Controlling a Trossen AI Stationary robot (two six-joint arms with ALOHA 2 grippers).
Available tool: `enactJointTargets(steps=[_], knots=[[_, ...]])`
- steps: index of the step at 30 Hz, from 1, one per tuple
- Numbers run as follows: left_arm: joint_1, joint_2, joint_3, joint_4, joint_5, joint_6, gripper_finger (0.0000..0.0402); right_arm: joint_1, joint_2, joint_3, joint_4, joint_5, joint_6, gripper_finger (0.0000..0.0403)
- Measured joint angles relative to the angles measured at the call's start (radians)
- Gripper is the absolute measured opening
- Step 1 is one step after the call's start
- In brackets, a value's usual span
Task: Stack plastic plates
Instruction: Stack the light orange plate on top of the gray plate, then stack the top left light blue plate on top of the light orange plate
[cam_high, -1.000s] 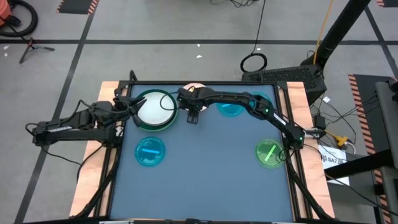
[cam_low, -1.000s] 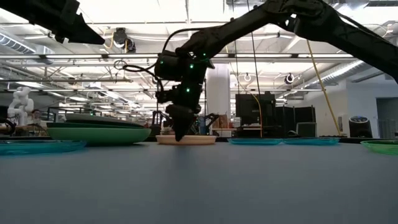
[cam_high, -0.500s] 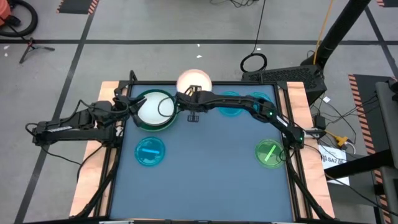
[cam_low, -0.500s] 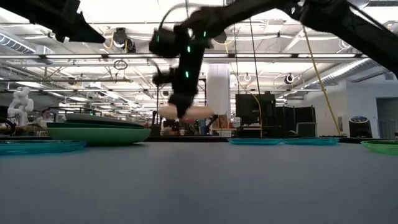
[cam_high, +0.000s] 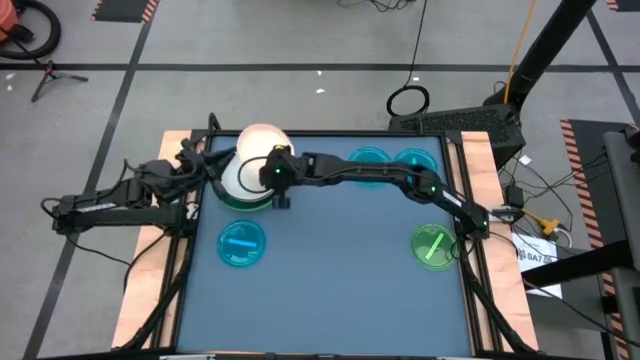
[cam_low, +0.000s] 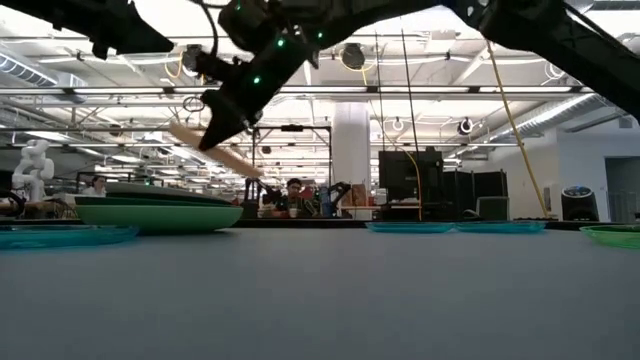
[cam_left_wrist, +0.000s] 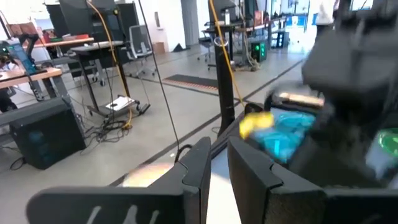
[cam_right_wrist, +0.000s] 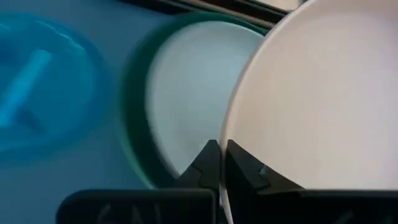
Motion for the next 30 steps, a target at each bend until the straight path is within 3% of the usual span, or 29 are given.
enactJointTargets(steps=[3,7,19,22,30], knots=[[0.000,0.000,0.000,0.011,0.000,0.005,0.0063,0.010,0.038,0.000,0.056,-0.094,0.007,0.0001],[0.000,0.000,0.000,0.023,0.000,0.005,0.0063,0.024,0.071,-0.001,0.085,-0.093,-0.026,0.0006],[0.000,0.000,0.000,-0.001,0.000,0.016,0.0063,0.028,0.068,0.000,0.133,-0.047,-0.040,0.0109],[0.000,0.000,0.000,-0.025,0.000,0.015,0.0063,0.033,0.015,-0.002,-0.026,-0.010,0.009,0.0118],[0.000,0.000,0.000,-0.080,0.025,-0.059,0.0063,0.066,-0.188,-0.012,-0.708,0.010,0.228,0.0113]])
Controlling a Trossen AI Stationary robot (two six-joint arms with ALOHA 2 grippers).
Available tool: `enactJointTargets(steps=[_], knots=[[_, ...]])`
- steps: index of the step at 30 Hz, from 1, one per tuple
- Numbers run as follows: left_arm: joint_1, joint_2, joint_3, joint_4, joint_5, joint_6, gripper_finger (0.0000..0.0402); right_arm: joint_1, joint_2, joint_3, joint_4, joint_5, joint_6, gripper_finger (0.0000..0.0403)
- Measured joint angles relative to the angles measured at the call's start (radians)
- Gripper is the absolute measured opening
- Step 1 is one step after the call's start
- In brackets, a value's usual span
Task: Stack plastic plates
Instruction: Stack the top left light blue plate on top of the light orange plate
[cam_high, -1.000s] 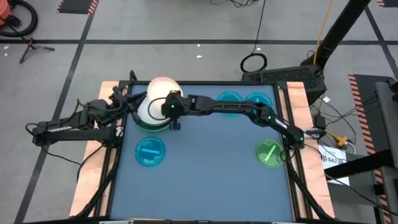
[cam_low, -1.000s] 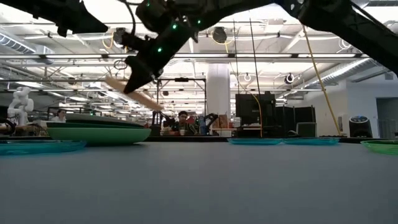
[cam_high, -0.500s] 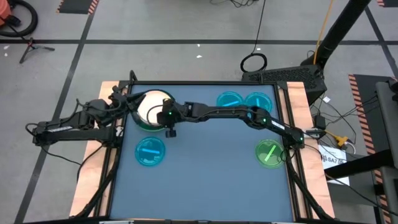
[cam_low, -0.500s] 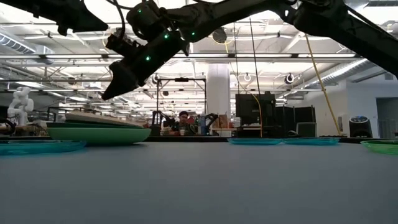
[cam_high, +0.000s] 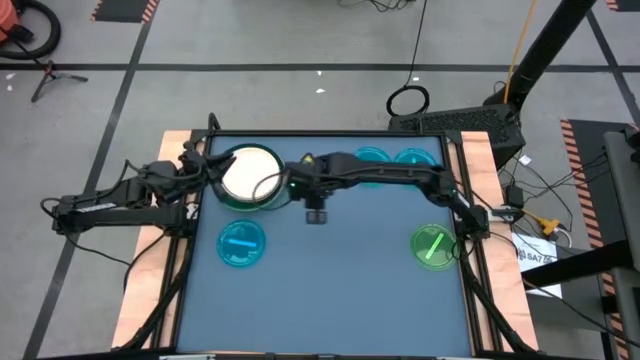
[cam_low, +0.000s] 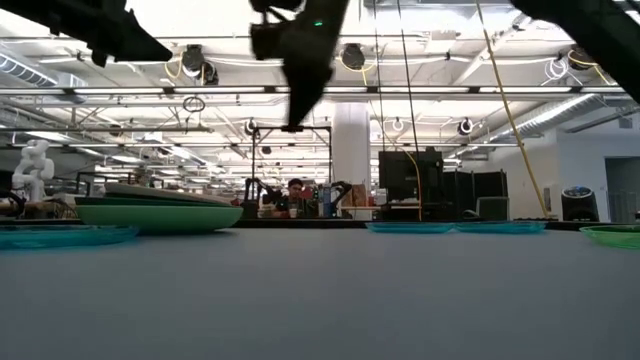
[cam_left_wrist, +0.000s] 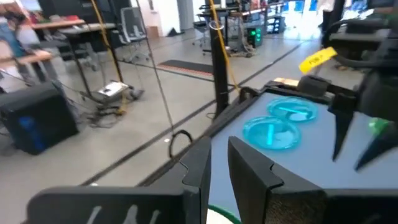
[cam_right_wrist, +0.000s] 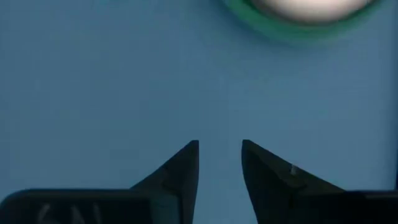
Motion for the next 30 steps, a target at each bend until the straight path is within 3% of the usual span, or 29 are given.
enactJointTargets(steps=[3,6,11,14,18,23,30], knots=[[0.000,0.000,0.000,0.000,0.042,-0.052,0.0063,0.005,-0.085,-0.076,-0.079,0.001,0.059,0.0112],[0.000,0.000,0.000,0.001,0.086,-0.089,0.0063,0.012,-0.214,-0.238,-0.032,0.002,0.101,0.0112],[0.000,0.001,0.000,0.000,0.130,-0.141,0.0063,0.005,-0.461,-0.666,0.301,0.016,0.164,0.0111],[0.000,0.001,0.000,-0.003,0.133,-0.170,0.0063,-0.023,-0.589,-0.909,0.527,0.115,0.246,0.0112],[0.000,0.001,0.000,-0.044,0.133,-0.223,0.0063,-0.074,-0.683,-1.142,0.691,0.209,0.439,0.0112],[0.000,0.029,0.000,-0.086,0.133,-0.302,0.0063,-0.142,-0.712,-1.303,0.823,0.211,0.560,0.0112],[-0.001,0.129,0.000,-0.003,0.130,-0.354,0.0063,-0.191,-0.656,-1.359,0.971,0.210,0.463,0.0112]])
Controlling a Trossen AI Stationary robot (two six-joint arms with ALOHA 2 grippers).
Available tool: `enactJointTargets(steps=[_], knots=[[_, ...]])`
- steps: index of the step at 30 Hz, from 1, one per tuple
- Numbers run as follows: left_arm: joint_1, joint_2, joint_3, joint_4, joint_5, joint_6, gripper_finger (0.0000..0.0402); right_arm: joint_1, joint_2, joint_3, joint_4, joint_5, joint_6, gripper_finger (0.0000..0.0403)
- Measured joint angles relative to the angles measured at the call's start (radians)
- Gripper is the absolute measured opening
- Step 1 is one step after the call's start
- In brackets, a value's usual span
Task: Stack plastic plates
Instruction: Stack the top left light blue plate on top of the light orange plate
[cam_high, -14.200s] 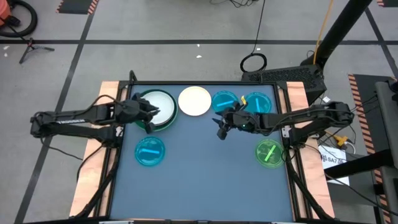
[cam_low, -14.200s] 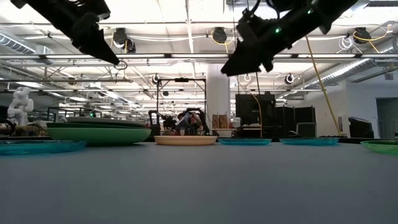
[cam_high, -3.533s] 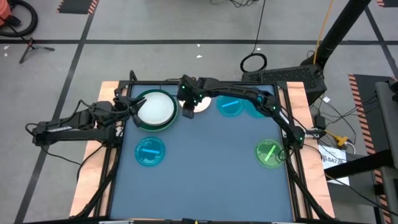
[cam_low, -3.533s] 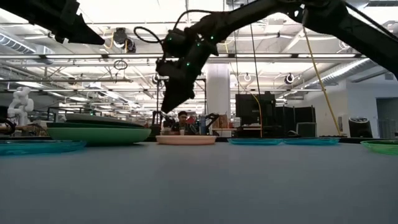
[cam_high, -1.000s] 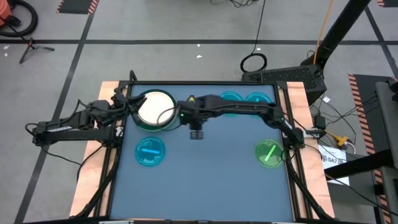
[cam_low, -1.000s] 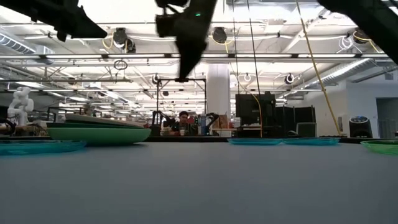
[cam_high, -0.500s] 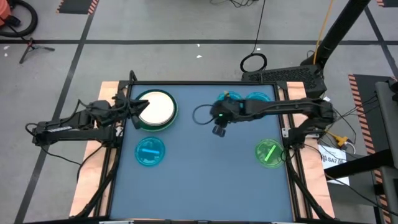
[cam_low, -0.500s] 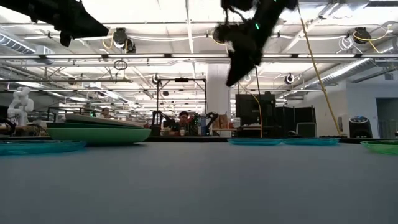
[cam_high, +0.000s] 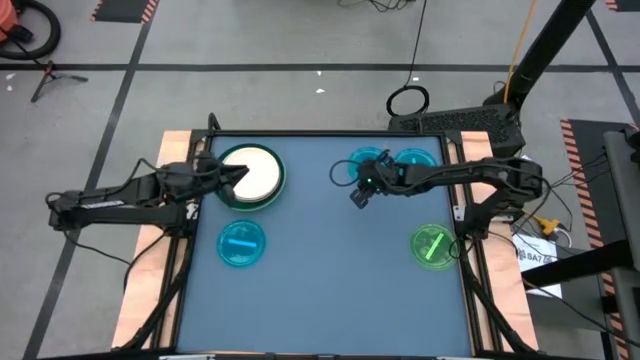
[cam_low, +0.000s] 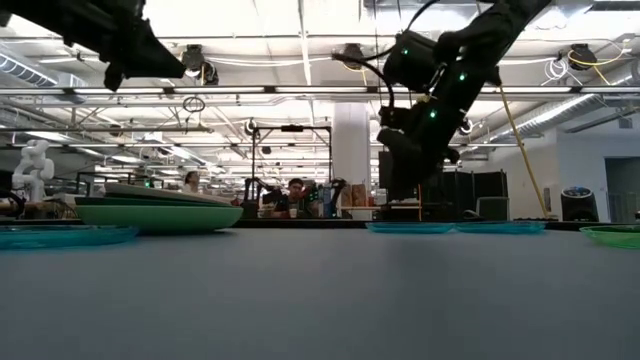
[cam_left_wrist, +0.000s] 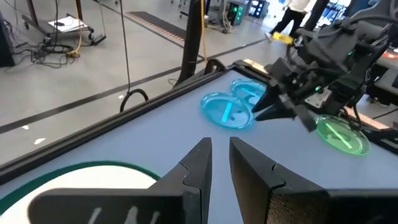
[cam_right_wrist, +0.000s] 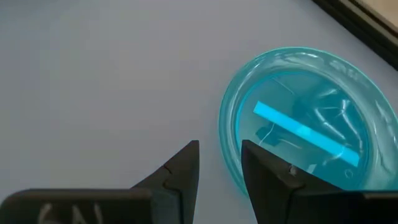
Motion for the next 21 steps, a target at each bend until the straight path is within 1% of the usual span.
enactJointTargets(steps=[4,9,13,17,19,21], knots=[[-0.008,0.068,0.000,0.086,-0.001,0.001,0.0063,-0.020,0.036,0.000,0.056,0.000,-0.031,0.0112],[-0.032,0.131,0.000,0.188,-0.004,0.014,0.0063,-0.026,0.122,0.000,0.101,-0.007,-0.071,0.0112],[-0.060,0.154,0.000,0.199,-0.005,0.022,0.0063,-0.027,0.186,0.000,0.097,-0.002,-0.092,0.0112],[-0.078,0.161,0.000,0.218,-0.008,0.025,0.0063,-0.027,0.214,0.002,0.113,0.003,-0.092,0.0110],[-0.085,0.161,0.000,0.231,-0.008,0.025,0.0063,-0.027,0.224,0.003,0.121,0.010,-0.094,0.0100],[-0.091,0.160,0.000,0.240,-0.008,0.030,0.0063,-0.031,0.232,0.004,0.133,0.016,-0.100,0.0081]])
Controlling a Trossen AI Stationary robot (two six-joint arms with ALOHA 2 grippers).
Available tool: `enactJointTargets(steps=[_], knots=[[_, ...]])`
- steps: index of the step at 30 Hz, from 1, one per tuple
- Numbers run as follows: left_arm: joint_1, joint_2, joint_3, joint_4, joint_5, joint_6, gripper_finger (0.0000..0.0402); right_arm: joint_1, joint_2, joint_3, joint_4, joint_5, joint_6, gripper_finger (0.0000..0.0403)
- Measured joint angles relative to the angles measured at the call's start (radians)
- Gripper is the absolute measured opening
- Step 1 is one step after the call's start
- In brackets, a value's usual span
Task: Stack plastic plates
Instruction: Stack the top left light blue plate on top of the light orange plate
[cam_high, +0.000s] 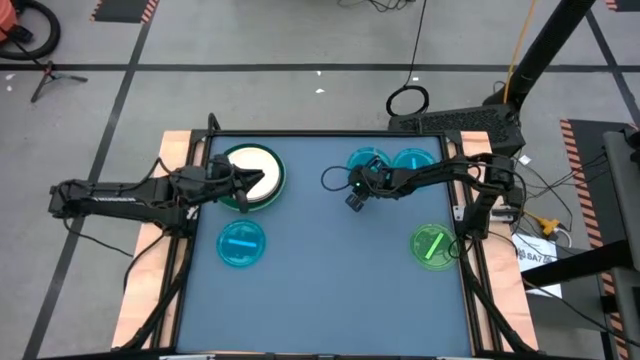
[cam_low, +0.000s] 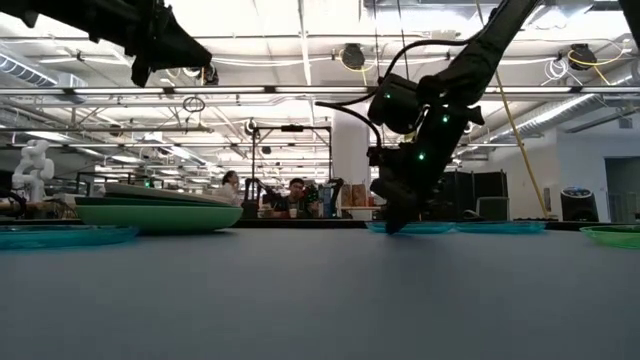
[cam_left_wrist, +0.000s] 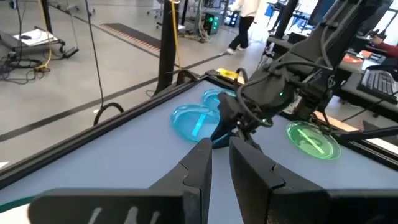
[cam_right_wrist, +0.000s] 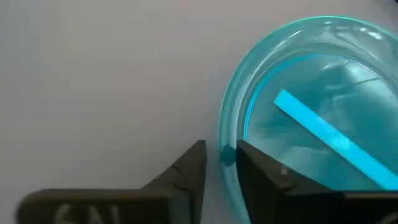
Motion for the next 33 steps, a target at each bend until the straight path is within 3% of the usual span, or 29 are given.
enactJointTargets(steps=[5,10,16,22,33], knots=[[-0.017,0.000,0.000,0.011,0.000,0.019,0.0063,-0.013,0.001,0.000,0.028,0.004,-0.047,0.0010],[-0.037,0.000,0.000,0.011,0.000,0.022,0.0063,0.000,-0.028,0.045,-0.009,0.017,-0.071,0.0003],[-0.077,-0.018,0.000,0.024,0.000,0.068,0.0063,0.093,-0.030,0.205,-0.001,0.000,-0.111,0.0002],[-0.112,-0.081,0.000,0.030,0.000,0.147,0.0063,0.179,0.068,0.448,0.031,-0.045,-0.175,0.0001],[-0.195,-0.267,0.001,-0.025,0.000,0.207,0.0063,0.270,0.533,1.118,-0.142,-0.093,-0.485,0.0001]])
